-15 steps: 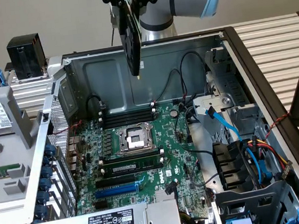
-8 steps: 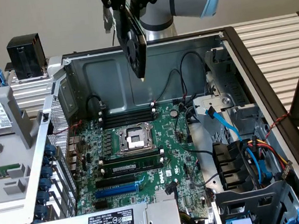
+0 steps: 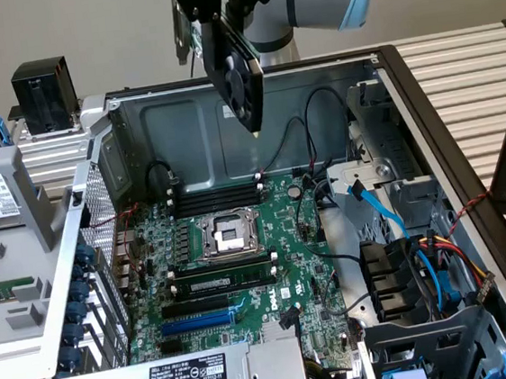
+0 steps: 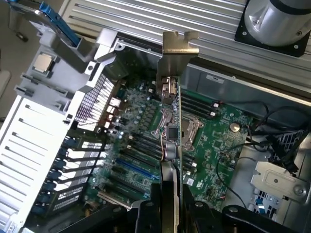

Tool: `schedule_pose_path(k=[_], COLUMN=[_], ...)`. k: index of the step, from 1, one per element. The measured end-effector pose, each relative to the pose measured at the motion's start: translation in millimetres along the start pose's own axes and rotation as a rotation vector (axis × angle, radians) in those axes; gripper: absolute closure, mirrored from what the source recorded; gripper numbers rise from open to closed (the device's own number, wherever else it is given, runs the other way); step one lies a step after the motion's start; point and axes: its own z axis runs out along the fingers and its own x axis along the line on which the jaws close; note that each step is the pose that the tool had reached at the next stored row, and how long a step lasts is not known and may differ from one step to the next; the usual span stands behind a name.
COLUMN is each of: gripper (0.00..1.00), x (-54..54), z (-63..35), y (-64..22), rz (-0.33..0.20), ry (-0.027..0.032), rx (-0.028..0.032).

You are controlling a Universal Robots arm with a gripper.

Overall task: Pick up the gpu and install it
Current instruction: 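Insert the gpu into the slot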

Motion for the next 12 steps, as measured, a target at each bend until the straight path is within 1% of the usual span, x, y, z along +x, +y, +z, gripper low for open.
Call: schedule_pose_path(k=[2,5,6,7,9,12], gripper=[0.73,0.73,0.73,0.73,0.73,0.73], x=[0.0,0.0,0.0,0.0,0.0,0.0], z=[0.1,0.1,0.1,0.2,0.3,0.7], y=[0.1,0.0,0.0,0.0,-0.1,-0.1], rz=[-0.035,-0.089,-0.108,-0.124,-0.154,-0.198], ry=[0.0048,0.0140,0.0161,0.0153,0.0113,0.0020], rx=[-0.0001,0.0034,0.0053,0.0082,0.0154,0.0274])
